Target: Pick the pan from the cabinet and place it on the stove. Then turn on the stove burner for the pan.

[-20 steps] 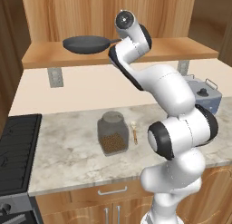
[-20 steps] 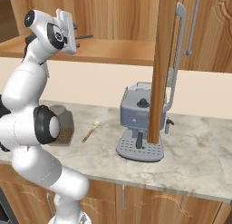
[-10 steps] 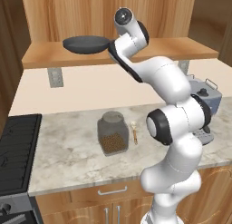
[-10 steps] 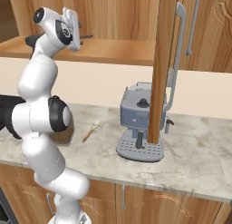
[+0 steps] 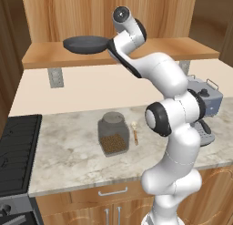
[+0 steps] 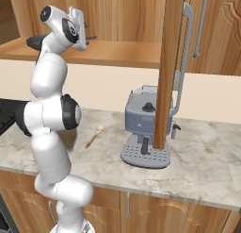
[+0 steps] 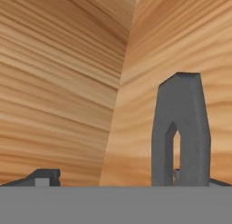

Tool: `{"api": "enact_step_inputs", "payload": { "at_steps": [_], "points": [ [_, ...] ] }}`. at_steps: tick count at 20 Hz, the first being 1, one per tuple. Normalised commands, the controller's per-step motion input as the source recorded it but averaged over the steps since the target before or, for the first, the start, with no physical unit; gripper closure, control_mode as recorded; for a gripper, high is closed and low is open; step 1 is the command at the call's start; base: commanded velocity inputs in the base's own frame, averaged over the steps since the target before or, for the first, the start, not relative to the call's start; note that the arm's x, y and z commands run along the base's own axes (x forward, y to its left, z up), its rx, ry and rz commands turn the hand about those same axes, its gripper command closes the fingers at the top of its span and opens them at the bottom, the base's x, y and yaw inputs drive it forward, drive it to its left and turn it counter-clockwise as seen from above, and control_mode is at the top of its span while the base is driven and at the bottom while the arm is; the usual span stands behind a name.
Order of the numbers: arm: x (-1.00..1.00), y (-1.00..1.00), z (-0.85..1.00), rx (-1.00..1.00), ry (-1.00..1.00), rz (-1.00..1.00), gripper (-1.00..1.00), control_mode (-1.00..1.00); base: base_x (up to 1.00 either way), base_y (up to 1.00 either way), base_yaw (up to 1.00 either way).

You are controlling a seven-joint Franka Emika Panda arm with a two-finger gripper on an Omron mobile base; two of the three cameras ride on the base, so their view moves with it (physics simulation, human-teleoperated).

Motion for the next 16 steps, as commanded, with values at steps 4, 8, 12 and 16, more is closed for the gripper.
{"api": "enact_step_inputs", "payload": {
  "at_steps": [4,8,12,16],
  "points": [
    [0.38,0.0,-0.23,0.0,0.0,0.0,-1.0,-1.0,0.0,0.0,0.0],
    [0.39,0.0,-0.24,0.0,0.0,0.0,-1.0,-1.0,0.0,0.0,0.0],
    [0.18,0.08,-0.27,0.0,-0.01,0.0,-1.0,-1.0,0.0,0.0,0.0],
    [0.14,0.15,-0.32,0.0,-0.01,0.0,1.0,-1.0,0.0,0.0,0.0]
  ]
}}
